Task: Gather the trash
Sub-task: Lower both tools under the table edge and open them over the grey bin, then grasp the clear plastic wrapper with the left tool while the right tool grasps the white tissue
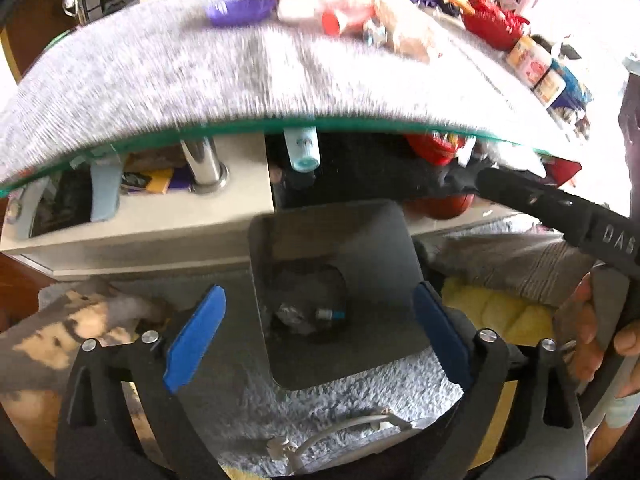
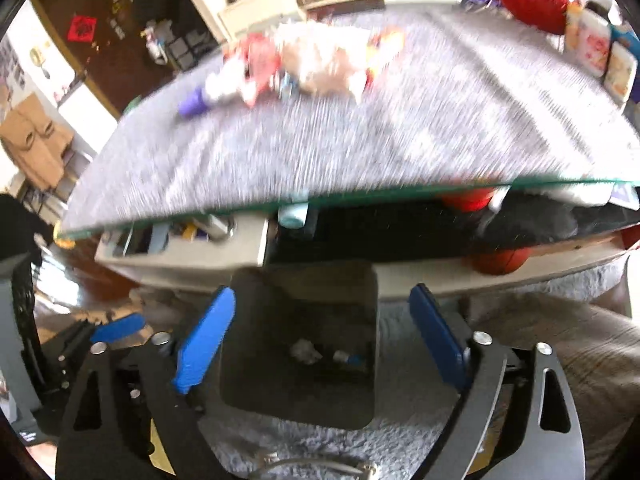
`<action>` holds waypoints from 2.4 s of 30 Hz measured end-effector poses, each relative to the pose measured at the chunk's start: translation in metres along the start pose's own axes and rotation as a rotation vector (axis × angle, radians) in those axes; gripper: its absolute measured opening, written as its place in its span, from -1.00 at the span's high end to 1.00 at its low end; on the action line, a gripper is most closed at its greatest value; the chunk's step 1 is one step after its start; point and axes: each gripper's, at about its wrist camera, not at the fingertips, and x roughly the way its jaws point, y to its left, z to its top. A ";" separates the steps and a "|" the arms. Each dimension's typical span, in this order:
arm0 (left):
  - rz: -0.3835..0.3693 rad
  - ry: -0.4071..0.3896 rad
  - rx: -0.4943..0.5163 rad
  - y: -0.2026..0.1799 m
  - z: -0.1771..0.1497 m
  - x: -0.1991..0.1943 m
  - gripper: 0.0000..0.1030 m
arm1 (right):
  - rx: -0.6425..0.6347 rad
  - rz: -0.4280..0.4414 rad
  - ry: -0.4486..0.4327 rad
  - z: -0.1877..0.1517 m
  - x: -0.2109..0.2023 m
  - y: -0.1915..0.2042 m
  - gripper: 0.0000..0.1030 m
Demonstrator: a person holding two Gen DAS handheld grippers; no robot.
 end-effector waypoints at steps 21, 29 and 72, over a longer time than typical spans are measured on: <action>0.086 -0.142 0.058 0.010 0.148 -0.044 -0.80 | -0.154 -0.093 -0.153 0.136 -0.011 0.015 -0.77; 0.065 -0.157 0.067 0.015 0.191 -0.016 -0.56 | -0.161 -0.065 -0.113 0.163 0.027 0.010 -0.44; 0.058 -0.262 0.154 -0.010 0.182 -0.057 0.86 | -0.194 0.003 -0.237 0.161 -0.048 0.019 0.83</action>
